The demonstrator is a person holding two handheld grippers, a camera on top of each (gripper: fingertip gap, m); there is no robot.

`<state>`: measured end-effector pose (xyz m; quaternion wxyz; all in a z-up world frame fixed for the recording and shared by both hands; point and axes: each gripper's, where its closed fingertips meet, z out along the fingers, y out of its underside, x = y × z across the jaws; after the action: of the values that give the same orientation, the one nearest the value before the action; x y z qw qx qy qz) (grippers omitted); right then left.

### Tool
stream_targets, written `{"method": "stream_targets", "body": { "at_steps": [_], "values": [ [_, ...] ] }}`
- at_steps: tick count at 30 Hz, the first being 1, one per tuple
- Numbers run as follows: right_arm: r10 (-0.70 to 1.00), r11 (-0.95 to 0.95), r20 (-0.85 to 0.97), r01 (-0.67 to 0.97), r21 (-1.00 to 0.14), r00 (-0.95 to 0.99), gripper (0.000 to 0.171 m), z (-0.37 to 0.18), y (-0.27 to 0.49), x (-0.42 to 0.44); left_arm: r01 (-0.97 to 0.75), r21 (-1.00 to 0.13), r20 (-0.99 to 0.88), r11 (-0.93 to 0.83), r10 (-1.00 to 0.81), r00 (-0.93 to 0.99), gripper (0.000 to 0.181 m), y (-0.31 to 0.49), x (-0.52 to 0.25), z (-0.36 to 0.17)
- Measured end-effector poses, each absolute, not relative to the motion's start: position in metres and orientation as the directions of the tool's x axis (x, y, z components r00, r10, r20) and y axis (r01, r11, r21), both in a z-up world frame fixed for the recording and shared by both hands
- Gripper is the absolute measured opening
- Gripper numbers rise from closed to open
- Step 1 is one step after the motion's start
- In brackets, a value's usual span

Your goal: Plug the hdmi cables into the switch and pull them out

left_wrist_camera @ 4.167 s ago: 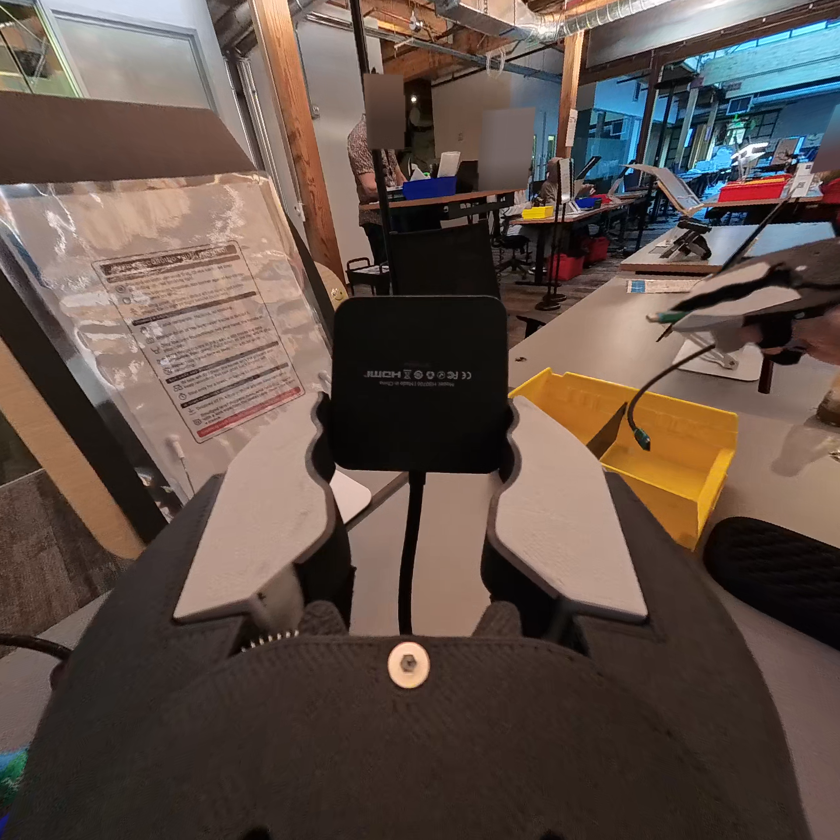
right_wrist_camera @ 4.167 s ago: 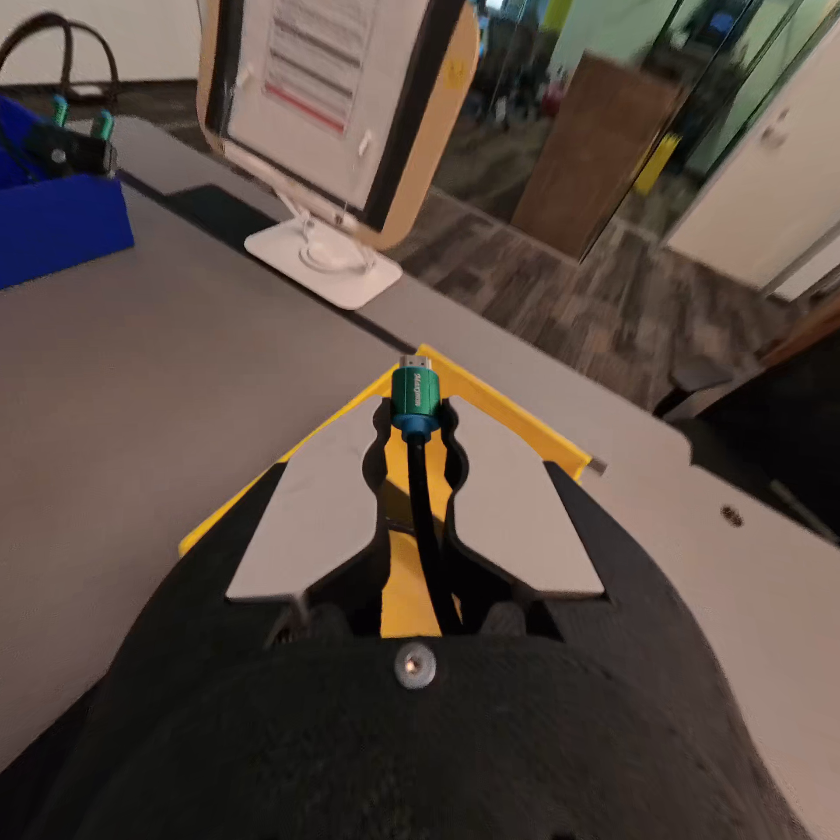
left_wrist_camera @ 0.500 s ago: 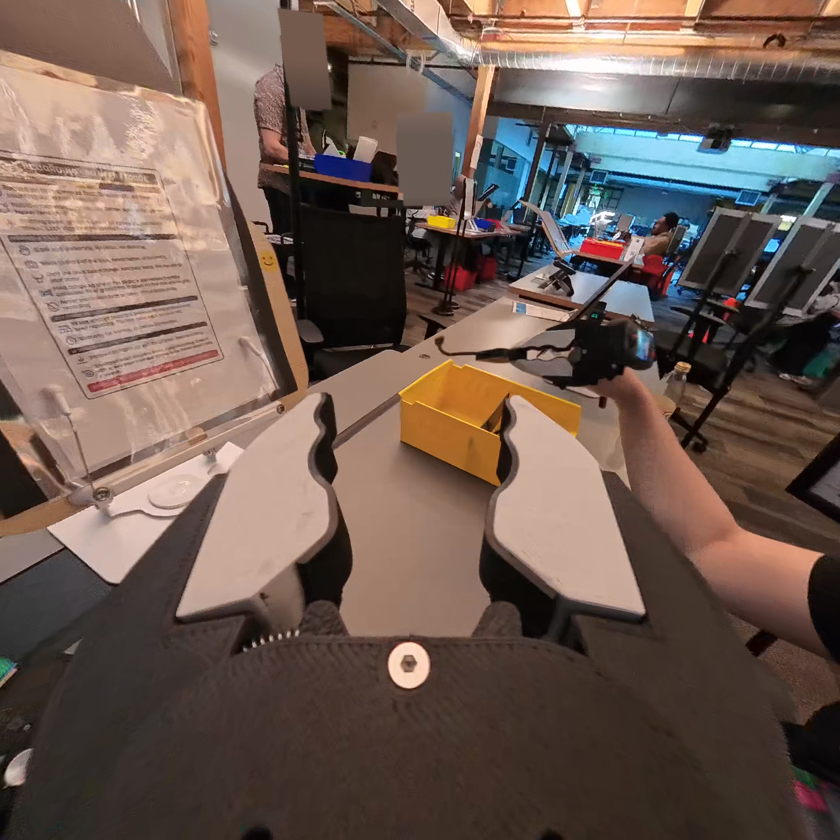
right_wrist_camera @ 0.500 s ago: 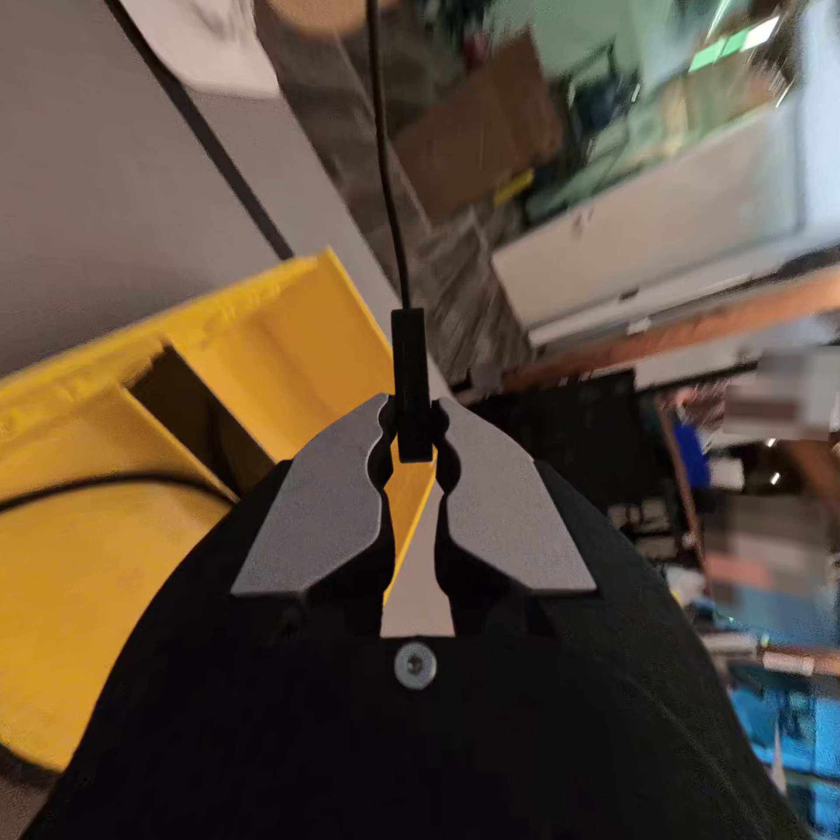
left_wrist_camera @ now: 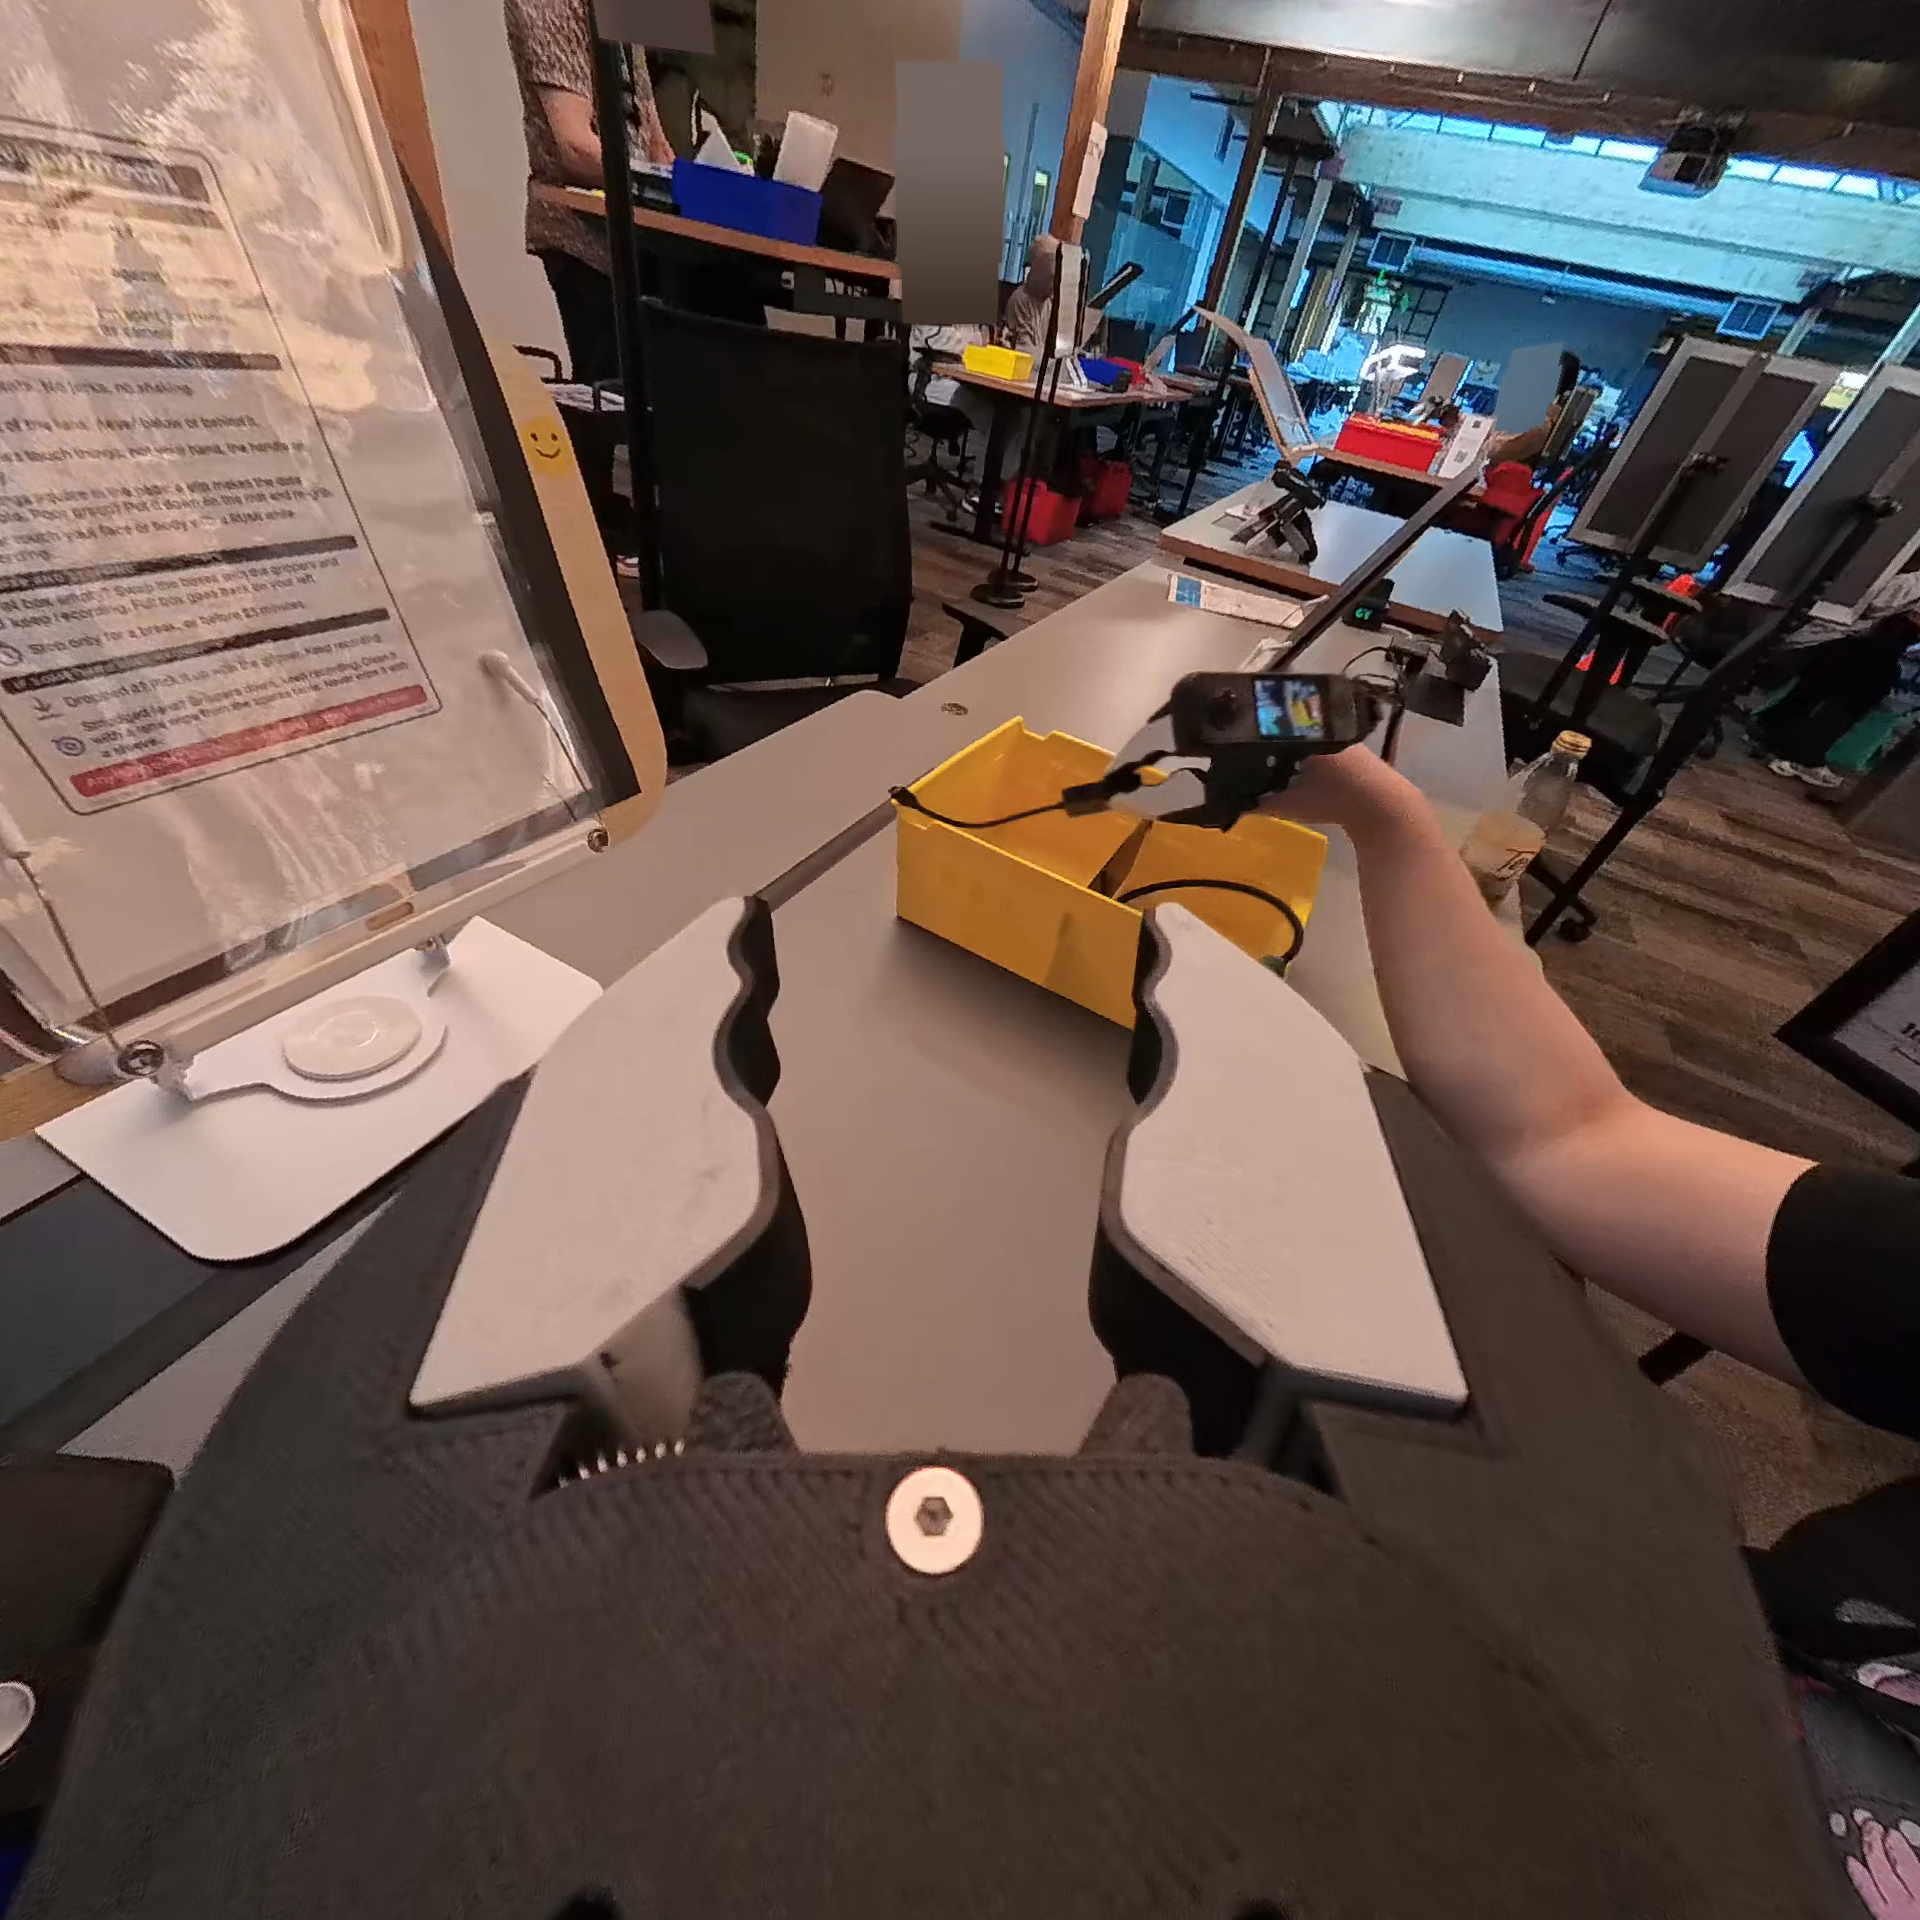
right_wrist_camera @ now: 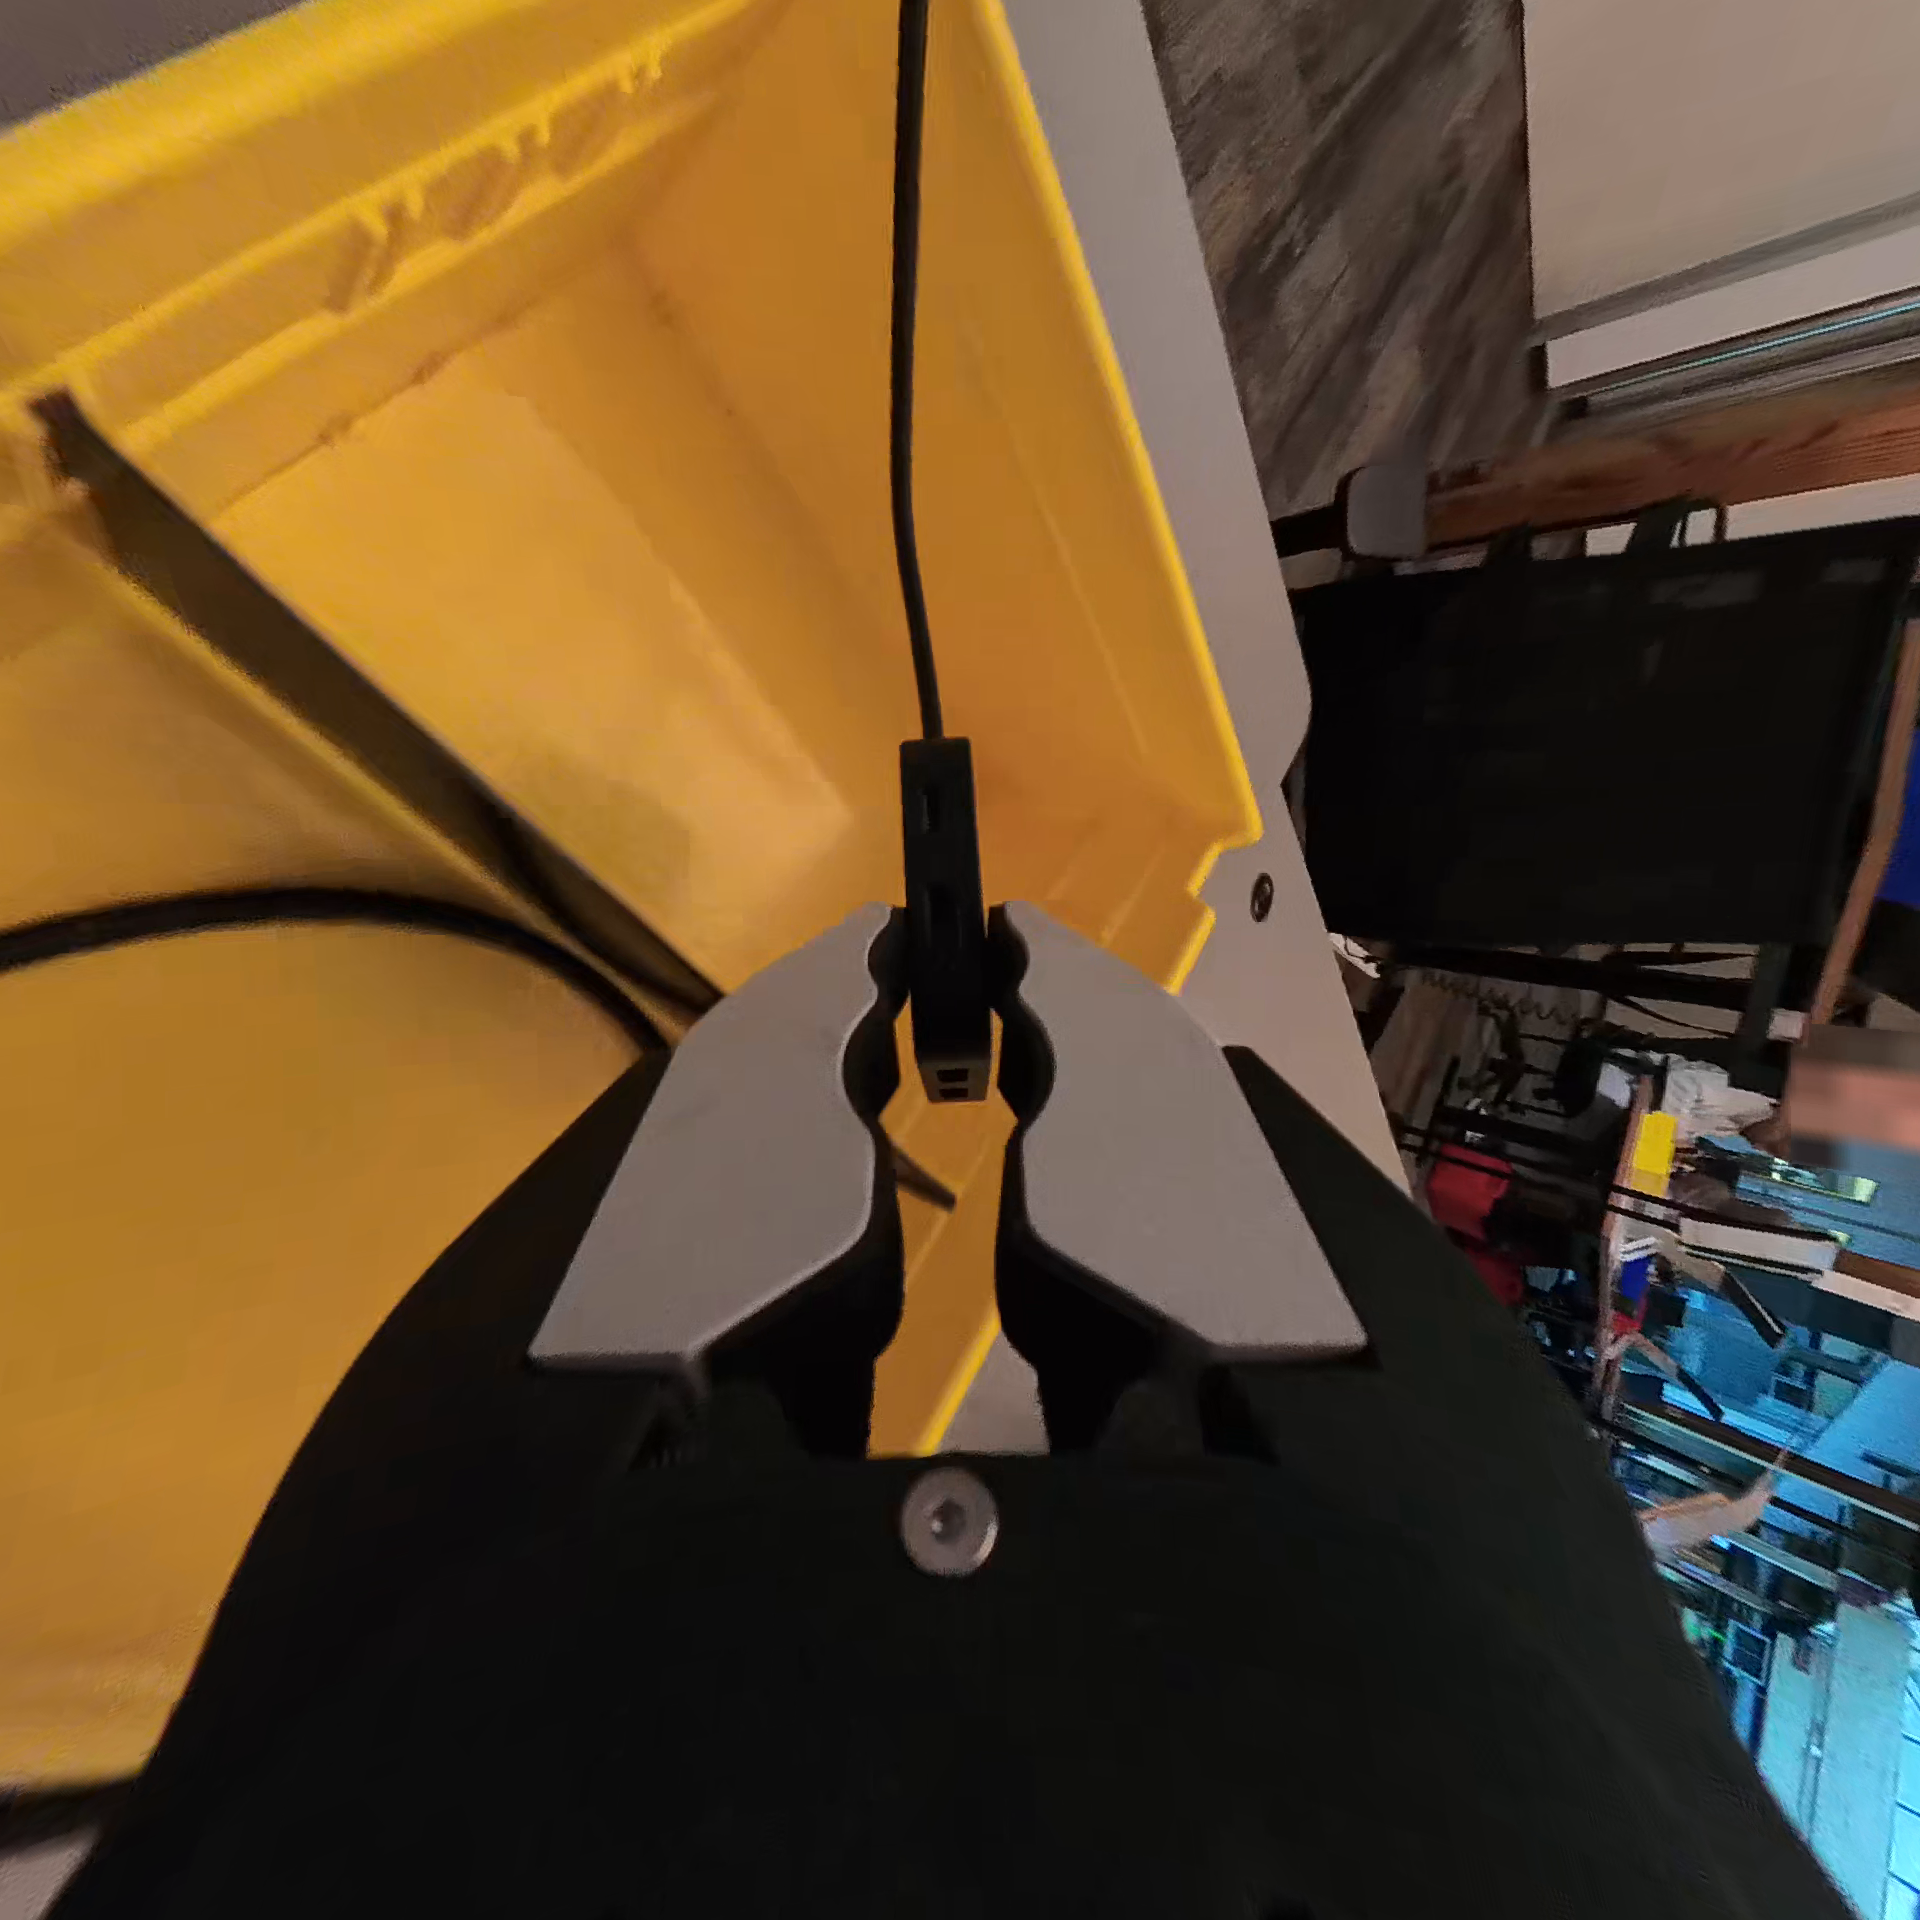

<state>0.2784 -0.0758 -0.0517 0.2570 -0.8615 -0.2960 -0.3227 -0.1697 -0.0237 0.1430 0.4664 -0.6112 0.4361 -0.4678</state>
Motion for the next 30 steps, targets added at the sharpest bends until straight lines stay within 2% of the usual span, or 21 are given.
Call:
{"method": "stream_targets", "body": {
  "at_steps": [4,5,8,12,17,20,23,26,30],
  "values": [
    [0.379,-0.714,0.562,0.619,-0.327,0.735,0.016,-0.087,-0.062,0.27,-0.131,-0.972,0.169,-0.196,-0.967,0.192,0.066,-0.022,-0.166,0.135],
    [0.352,-0.726,0.53,0.582,-0.366,0.772,0.006,-0.09,-0.06,0.271,-0.141,-0.97,0.17,-0.199,-0.966,0.196,0.066,-0.021,-0.166,0.134],
    [0.279,-0.725,0.429,0.481,-0.493,0.859,0.014,-0.077,-0.062,0.269,-0.158,-0.964,0.175,-0.212,-0.959,0.221,0.066,-0.017,-0.17,0.131],
    [0.169,-0.552,0.482,0.488,-0.677,0.86,0.029,-0.004,-0.07,0.256,-0.157,-0.967,0.139,-0.201,-0.931,0.336,0.068,0.0,-0.2,0.136],
    [0.02,-0.285,0.531,0.514,-0.809,0.847,0.044,0.085,-0.085,0.223,-0.264,-0.919,0.02,-0.292,-0.704,0.71,0.075,0.056,-0.299,0.107],
    [0.014,-0.168,0.522,0.517,-0.84,0.853,0.044,0.113,-0.089,0.196,-0.295,-0.879,0.019,-0.375,-0.645,0.764,0.072,0.074,-0.342,0.082],
    [0.022,-0.111,0.516,0.515,-0.85,0.856,0.044,0.126,-0.088,0.174,-0.215,-0.878,0.13,-0.428,-0.645,0.753,0.07,0.095,-0.349,0.066],
    [0.075,-0.087,0.54,0.544,-0.834,0.839,0.044,0.124,-0.083,0.152,-0.16,-0.853,0.224,-0.497,-0.625,0.747,0.07,0.125,-0.347,0.038],
    [0.131,-0.123,0.576,0.59,-0.798,0.807,0.044,0.11,-0.071,0.136,-0.1,-0.784,0.415,-0.613,-0.637,0.649,0.075,0.15,-0.335,0.0]
  ]
}}
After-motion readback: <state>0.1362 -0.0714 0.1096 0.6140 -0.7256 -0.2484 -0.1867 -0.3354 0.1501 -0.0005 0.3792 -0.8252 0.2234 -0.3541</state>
